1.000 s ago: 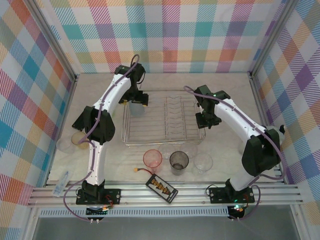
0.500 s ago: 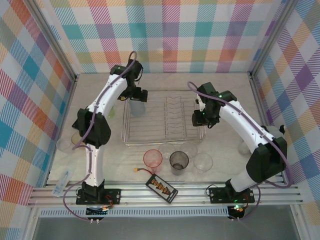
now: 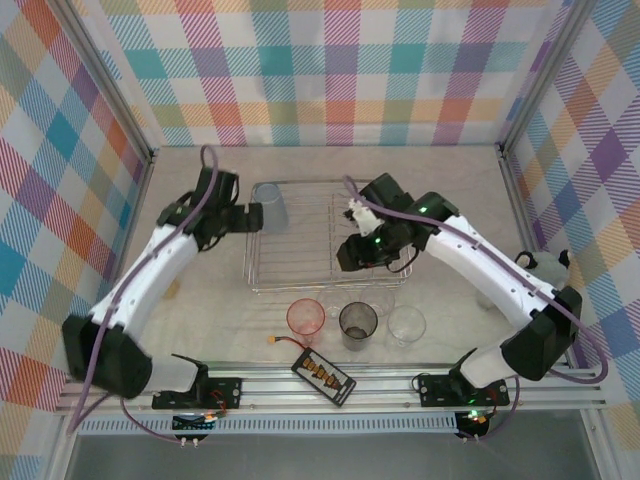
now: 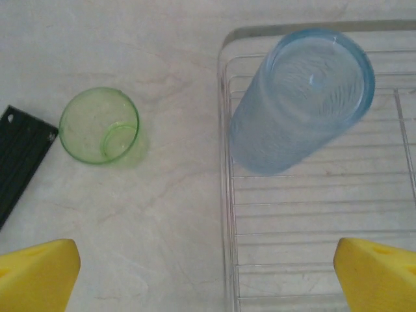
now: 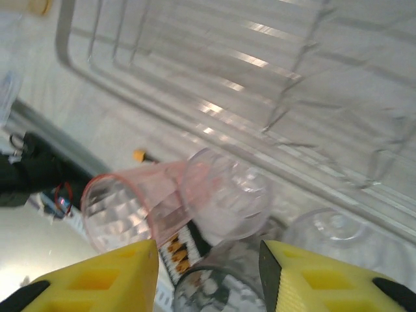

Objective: Load the cups into the dish rack

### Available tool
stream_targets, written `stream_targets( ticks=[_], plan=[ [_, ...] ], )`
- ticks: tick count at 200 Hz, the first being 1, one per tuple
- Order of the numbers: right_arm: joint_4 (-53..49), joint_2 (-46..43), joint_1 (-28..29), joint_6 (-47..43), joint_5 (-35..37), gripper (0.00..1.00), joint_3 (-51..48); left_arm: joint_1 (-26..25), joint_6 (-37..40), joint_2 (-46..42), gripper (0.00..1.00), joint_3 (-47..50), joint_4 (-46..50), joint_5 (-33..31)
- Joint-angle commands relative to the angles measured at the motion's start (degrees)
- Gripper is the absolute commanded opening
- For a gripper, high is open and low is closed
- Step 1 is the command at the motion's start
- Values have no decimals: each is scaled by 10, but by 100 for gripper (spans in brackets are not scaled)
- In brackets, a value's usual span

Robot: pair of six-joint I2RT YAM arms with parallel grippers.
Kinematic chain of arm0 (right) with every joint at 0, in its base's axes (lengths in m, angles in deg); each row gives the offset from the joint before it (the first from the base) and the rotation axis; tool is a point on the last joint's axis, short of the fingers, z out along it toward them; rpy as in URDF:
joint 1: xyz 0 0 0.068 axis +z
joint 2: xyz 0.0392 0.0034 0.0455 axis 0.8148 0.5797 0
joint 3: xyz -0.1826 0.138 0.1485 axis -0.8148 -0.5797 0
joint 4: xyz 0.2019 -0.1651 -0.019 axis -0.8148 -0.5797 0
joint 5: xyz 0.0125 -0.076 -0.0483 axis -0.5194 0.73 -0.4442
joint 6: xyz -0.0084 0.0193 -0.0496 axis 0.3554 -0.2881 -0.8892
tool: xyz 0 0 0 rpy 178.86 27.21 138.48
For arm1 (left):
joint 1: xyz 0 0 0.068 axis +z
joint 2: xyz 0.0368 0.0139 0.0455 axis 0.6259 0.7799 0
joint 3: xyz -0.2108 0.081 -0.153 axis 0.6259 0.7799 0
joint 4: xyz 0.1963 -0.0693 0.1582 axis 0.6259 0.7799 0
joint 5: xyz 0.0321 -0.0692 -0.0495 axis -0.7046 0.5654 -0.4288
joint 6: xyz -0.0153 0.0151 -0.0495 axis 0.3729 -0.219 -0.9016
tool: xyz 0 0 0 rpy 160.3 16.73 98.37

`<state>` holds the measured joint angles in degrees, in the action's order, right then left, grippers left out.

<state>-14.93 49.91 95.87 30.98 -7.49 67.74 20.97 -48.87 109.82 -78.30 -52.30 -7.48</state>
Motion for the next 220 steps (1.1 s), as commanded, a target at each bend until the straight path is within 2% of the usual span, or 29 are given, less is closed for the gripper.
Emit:
stream_targets(
  ticks=[1, 36, 74, 110, 144, 220],
  plan=[
    [-13, 38, 41, 12, -21, 47, 22, 12, -19, -103, 100, 106, -147, 28],
    [-47, 94, 96, -10, 1, 47, 56, 15, -39, -228, 100, 218, -192, 53],
    [-87, 156, 141, -52, 28, 47, 106, 17, -59, -297, 100, 270, -210, 62],
    [-126, 198, 163, -78, 54, 47, 136, 17, -118, -304, 100, 301, -254, 41],
    [-132, 222, 178, -86, 64, 46, 151, 17, -178, -303, 100, 343, -305, 50],
    [-151, 257, 195, -99, 107, 37, 174, 17, -181, -312, 100, 352, -289, 34]
  ],
)
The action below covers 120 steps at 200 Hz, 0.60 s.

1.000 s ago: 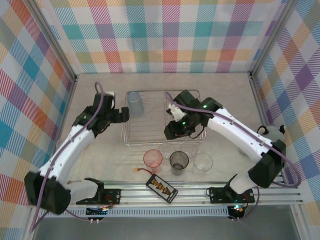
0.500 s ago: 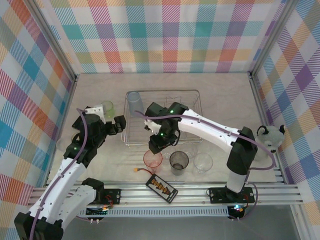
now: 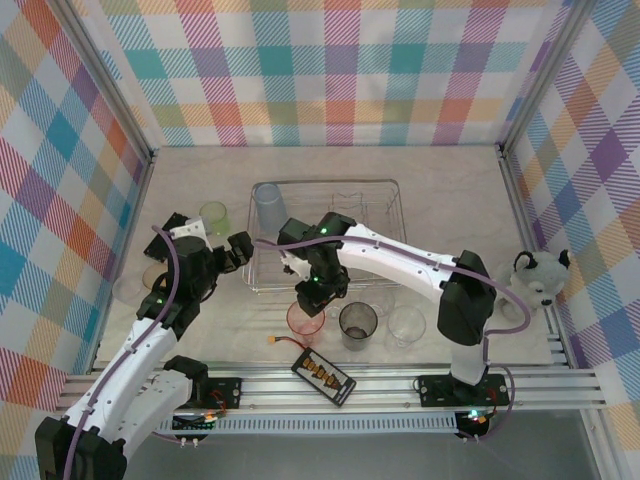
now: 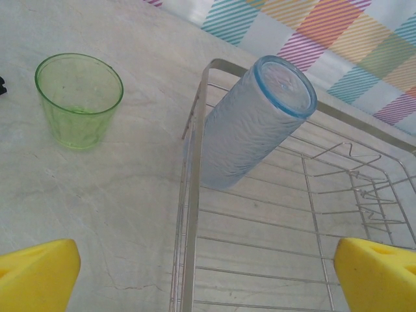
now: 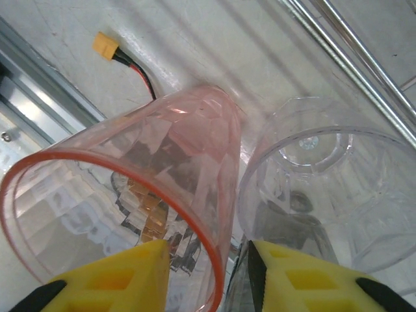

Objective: Load the cups into the dish rack

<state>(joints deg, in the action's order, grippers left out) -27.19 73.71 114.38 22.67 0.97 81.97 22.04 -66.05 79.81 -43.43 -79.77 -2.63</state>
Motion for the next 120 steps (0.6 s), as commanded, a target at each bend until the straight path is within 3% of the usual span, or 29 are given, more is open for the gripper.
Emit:
stream_targets(
  ticks=[1, 39, 68, 94, 120],
  plan=[
    [-29, 20, 10, -16, 23, 36, 32, 6, -9, -13, 100, 3, -14, -15],
    [-39, 36, 20, -22, 37, 26, 57, 7, -16, -21, 100, 0, 9, -46],
    [-50, 37, 20, -21, 38, 12, 70, 7, -43, -28, 100, -17, 80, -121],
    [-51, 27, 20, -17, 36, 0, 80, 7, -49, -43, 100, -26, 102, -142],
    [-42, 9, 17, -18, 28, 0, 93, 8, -55, -53, 100, -40, 113, -153]
  ],
)
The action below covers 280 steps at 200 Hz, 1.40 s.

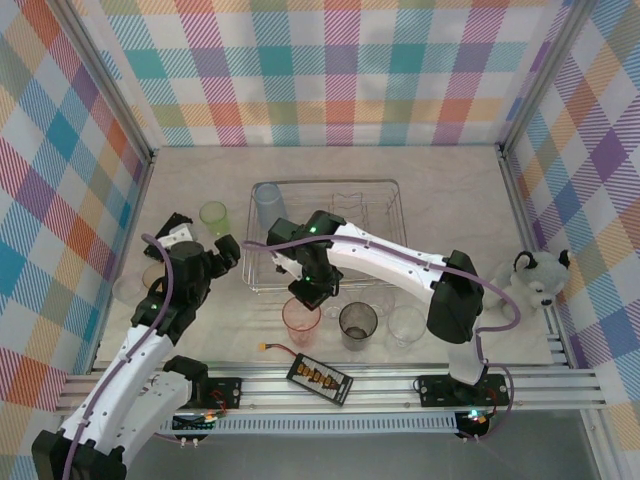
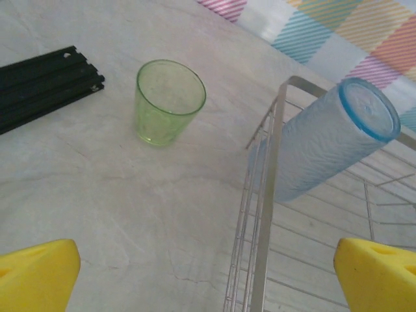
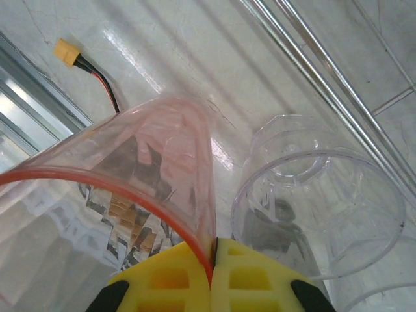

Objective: Load the cups into the dish rack

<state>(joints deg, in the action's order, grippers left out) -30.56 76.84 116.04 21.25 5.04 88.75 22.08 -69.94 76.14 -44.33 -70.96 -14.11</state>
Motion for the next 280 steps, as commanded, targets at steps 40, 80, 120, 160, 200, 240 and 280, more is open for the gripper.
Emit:
stream_targets(
  ticks=[40, 80, 120, 160, 200, 240, 280],
  plan=[
    [46, -93, -64, 6, -103, 0, -9, 9, 17, -24, 100, -67, 12, 34],
    [193, -214, -234, 77, -236, 0, -124, 9, 51, 2, 100, -102, -76, 271],
    [274, -263, -360, 148, -324, 0, -184, 9, 24, 50, 100, -115, -174, 489],
    [419, -288, -390, 215, -461, 0, -235, 9, -76, 110, 100, -123, -303, 657],
    [514, -295, -391, 266, -535, 0, -257, 8, -111, 135, 100, -140, -343, 698],
    [558, -297, -391, 291, -560, 0, -266, 8, -94, 153, 100, -154, -303, 703],
    [558, -300, -399, 293, -589, 0, -273, 8, -36, 151, 100, -165, -214, 669]
  ],
)
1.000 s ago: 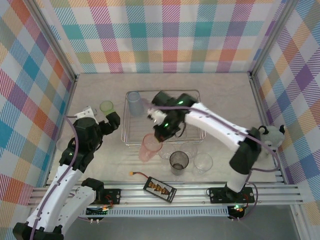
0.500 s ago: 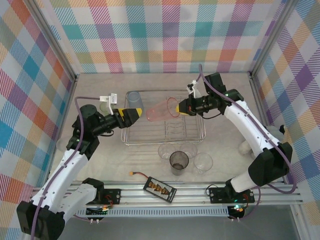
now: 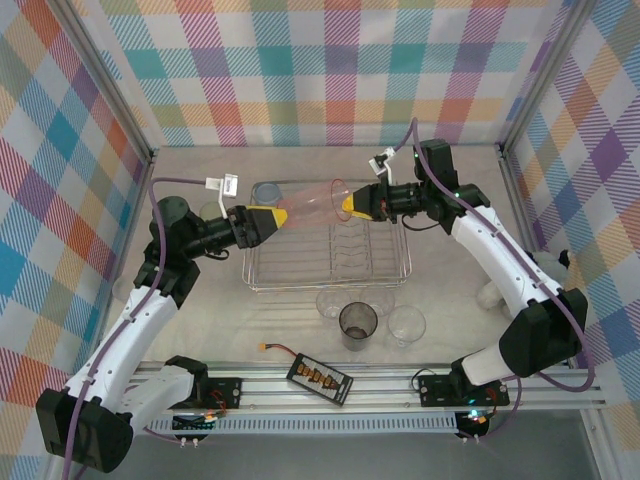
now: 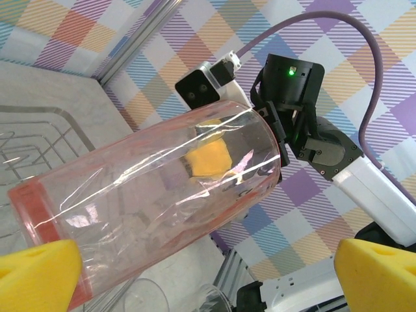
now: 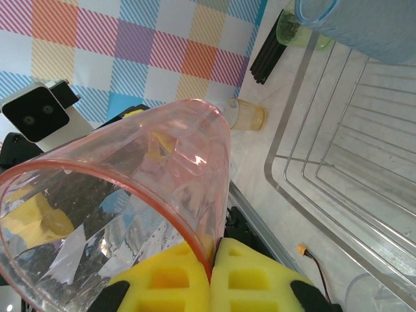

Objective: Load the cups into the dish rack

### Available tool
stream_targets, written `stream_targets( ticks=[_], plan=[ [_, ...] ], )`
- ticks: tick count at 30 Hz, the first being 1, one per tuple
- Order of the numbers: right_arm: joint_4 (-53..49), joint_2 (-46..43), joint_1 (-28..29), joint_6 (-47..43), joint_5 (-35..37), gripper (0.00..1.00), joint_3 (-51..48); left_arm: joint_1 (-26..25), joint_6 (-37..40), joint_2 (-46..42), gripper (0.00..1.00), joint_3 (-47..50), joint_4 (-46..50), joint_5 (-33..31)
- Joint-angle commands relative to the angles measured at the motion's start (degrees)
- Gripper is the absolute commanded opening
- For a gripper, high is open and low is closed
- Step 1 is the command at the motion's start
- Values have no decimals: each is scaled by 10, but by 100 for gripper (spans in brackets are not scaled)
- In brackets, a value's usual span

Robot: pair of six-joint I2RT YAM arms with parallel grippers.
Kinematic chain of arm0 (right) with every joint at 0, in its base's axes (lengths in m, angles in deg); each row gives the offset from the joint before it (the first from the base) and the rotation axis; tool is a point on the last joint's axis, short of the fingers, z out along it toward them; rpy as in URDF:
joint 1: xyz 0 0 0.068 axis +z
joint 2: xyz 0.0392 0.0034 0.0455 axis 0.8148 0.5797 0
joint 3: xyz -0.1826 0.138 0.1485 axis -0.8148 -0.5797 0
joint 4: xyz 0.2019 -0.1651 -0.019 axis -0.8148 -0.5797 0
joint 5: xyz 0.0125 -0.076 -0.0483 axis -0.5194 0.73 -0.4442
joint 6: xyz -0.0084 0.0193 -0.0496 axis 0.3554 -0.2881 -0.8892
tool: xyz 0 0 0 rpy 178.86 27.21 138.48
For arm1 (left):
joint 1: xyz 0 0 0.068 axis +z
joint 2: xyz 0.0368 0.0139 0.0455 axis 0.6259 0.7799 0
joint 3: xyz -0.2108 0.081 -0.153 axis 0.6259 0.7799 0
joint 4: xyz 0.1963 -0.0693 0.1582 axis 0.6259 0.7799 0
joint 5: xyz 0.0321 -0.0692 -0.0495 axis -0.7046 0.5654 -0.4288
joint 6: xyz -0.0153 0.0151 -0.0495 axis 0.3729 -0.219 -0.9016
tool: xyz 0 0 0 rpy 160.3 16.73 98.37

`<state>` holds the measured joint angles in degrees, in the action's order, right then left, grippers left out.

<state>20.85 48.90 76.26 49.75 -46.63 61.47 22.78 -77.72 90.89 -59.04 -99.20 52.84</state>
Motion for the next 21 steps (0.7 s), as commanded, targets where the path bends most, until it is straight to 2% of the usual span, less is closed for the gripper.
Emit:
stream_targets(
  ticks=[1, 5, 11, 14, 18, 21],
  plan=[
    [44, -21, -1, 8, -72, 0, 0, 1, 44, 3, 100, -19, 71, -2],
    [8, -31, -15, -12, -66, 0, 7, 1, 101, -1, 100, -36, 159, -55],
    [12, -36, -19, -9, -80, 0, 8, 1, 96, 4, 100, -37, 145, -47],
    [39, -34, -19, 7, -97, 0, -2, 1, 70, 10, 100, -33, 107, -16],
    [71, -30, -18, 31, -118, 0, -11, 0, -4, 14, 100, -11, -10, 34],
    [94, -24, -16, 47, -127, 0, -15, 1, -39, 21, 100, -4, -62, 50]
  ],
)
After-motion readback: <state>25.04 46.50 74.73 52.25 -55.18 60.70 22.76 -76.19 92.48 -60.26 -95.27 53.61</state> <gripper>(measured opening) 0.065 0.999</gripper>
